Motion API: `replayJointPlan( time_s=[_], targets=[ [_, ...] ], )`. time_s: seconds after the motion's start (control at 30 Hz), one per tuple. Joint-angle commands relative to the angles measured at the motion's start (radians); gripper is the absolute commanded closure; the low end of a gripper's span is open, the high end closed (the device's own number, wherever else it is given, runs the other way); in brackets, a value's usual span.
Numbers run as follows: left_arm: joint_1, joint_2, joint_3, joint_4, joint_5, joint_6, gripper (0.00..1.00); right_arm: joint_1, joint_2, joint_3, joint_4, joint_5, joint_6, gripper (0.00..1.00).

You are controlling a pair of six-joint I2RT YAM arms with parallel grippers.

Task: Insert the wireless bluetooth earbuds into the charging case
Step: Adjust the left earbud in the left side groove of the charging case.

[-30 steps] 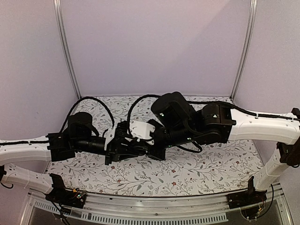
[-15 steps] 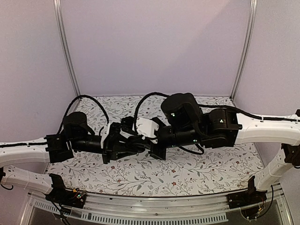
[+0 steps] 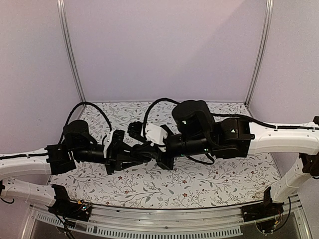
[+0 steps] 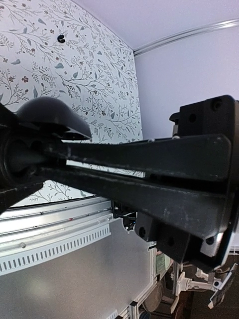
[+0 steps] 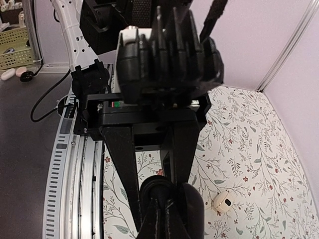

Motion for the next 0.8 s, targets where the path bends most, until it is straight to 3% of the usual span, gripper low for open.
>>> replayJointPlan(
  time_s=[0.0,0.77],
  targets=[
    [0.023,-0.043,-0.003,0.116,-0.004,-0.022,1.00,-0.003,0.029,-0.032,-0.016,-0.041,0.042,1.00],
    [0.028,-0.044,-0.018,0.110,0.014,-0.002,1.00,-0.016,-0.051,-0.051,0.001,0.037,0.001,1.00]
  ],
)
